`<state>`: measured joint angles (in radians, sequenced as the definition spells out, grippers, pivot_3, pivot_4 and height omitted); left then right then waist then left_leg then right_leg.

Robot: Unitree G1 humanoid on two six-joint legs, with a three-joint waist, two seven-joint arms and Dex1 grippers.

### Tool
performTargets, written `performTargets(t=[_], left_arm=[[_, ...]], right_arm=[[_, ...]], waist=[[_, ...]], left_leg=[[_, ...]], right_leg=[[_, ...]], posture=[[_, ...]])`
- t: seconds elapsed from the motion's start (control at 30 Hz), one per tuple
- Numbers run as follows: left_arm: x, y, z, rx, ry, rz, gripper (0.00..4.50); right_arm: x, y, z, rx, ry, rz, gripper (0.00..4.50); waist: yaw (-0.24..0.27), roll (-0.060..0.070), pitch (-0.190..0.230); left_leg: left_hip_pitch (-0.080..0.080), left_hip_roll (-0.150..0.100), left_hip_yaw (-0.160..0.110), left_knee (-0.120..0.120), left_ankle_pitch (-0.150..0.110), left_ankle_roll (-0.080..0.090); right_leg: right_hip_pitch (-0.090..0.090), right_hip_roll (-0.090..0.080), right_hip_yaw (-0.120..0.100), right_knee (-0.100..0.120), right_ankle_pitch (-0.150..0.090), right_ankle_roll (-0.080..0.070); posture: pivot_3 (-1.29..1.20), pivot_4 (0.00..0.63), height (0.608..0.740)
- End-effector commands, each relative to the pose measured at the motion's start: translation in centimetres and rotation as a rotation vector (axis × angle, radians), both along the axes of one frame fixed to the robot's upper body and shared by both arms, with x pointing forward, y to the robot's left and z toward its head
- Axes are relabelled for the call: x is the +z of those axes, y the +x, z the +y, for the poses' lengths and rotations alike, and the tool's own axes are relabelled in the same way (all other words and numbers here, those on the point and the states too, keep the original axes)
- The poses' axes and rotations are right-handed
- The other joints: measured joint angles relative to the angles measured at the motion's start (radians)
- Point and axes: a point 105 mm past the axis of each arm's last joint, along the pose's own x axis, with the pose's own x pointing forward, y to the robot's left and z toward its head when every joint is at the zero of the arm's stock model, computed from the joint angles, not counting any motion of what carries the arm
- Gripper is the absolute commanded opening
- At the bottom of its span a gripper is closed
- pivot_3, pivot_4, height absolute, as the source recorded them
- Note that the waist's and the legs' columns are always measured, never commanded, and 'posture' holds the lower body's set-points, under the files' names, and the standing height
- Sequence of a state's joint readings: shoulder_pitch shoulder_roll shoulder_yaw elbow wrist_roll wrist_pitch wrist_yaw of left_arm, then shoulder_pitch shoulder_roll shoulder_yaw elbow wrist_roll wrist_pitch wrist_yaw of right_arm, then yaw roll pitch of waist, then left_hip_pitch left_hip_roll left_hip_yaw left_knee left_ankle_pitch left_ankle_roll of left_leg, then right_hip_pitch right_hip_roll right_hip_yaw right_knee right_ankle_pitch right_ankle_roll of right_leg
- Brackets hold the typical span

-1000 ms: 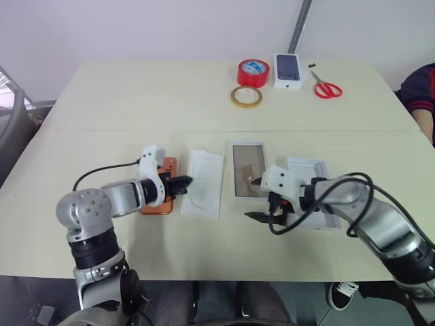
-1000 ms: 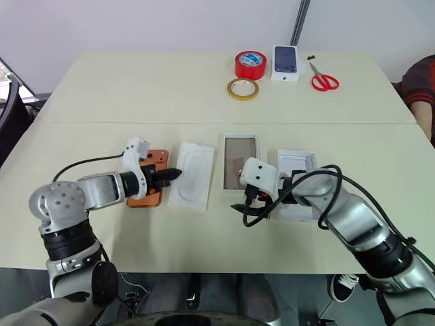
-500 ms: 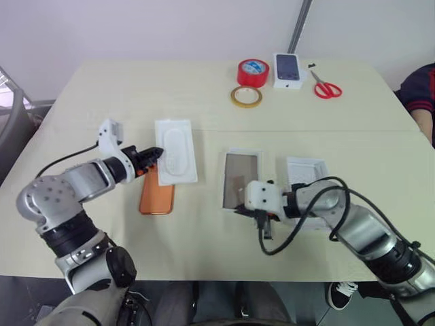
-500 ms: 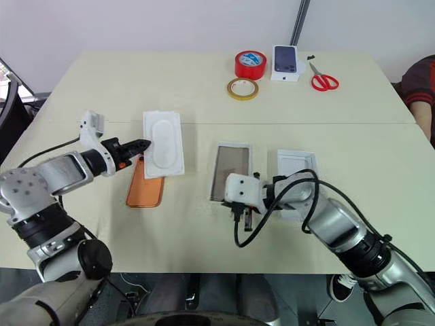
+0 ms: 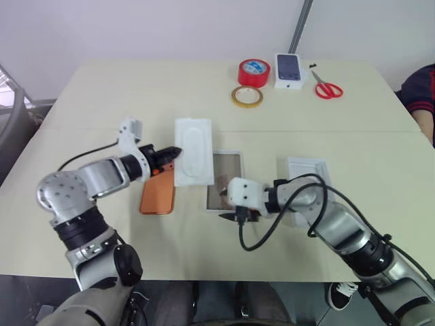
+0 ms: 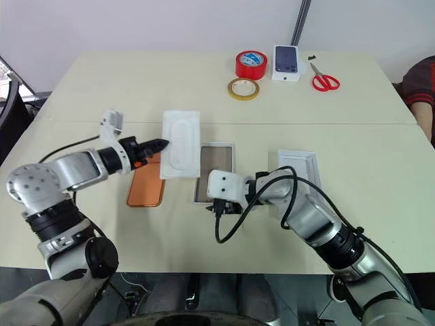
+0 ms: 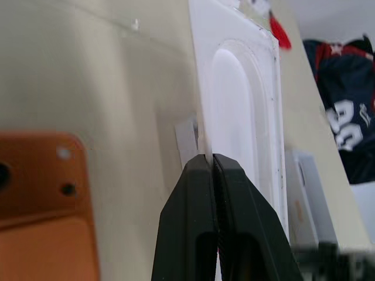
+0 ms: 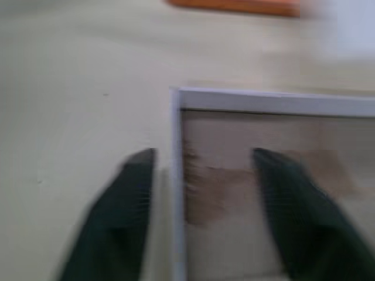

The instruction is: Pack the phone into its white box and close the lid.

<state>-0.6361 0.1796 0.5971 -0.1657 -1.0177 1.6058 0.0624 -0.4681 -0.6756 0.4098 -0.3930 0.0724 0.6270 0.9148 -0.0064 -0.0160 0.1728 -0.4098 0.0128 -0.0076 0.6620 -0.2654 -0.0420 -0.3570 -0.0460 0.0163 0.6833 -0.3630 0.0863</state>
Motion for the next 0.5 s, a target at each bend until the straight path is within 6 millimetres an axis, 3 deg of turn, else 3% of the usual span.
performTargets(t=[0.03, 0.3, 0.4, 0.5], left_arm=[[-0.2, -0.8, -2.3, -0.058, 0.02, -0.007, 0.0], [-1.7, -1.0, -4.9, -0.076, 0.002, 0.064, 0.0], [-1.9, -1.0, -5.3, -0.079, 0.003, 0.075, 0.91], [-1.7, -0.9, -5.1, -0.072, 0.005, 0.065, 2.37]], right_arm=[[3.1, 0.8, -3.7, -0.117, 0.029, -0.066, 3.35], [4.2, 1.1, -5.6, -0.18, 0.034, -0.094, 3.35], [4.4, 1.2, -5.2, -0.172, 0.041, -0.108, 3.4], [4.6, 1.3, -4.7, -0.161, 0.062, -0.114, 3.4]], waist=[[0.003, 0.0, 0.0], [-0.007, 0.0, 0.0], [-0.004, -0.001, 0.0], [-0.004, -0.001, 0.0]], left_leg=[[0.0, -0.001, 0.0, 0.0, 0.0, 0.0], [0.0, 0.001, 0.001, -0.001, 0.0, 0.0], [0.0, 0.0, 0.001, -0.001, 0.0, 0.0], [0.0, 0.0, 0.001, 0.0, 0.0, 0.0]], right_leg=[[0.0, 0.0, 0.0, 0.0, 0.0, 0.0], [0.0, 0.002, 0.001, 0.0, 0.0, 0.0], [0.0, 0.002, 0.001, 0.0, 0.0, 0.0], [0.0, 0.002, 0.001, 0.0, 0.0, 0.0]], posture=[[0.0, 0.15, 0.74], [0.0, 0.15, 0.74], [0.0, 0.15, 0.74], [0.0, 0.15, 0.74]])
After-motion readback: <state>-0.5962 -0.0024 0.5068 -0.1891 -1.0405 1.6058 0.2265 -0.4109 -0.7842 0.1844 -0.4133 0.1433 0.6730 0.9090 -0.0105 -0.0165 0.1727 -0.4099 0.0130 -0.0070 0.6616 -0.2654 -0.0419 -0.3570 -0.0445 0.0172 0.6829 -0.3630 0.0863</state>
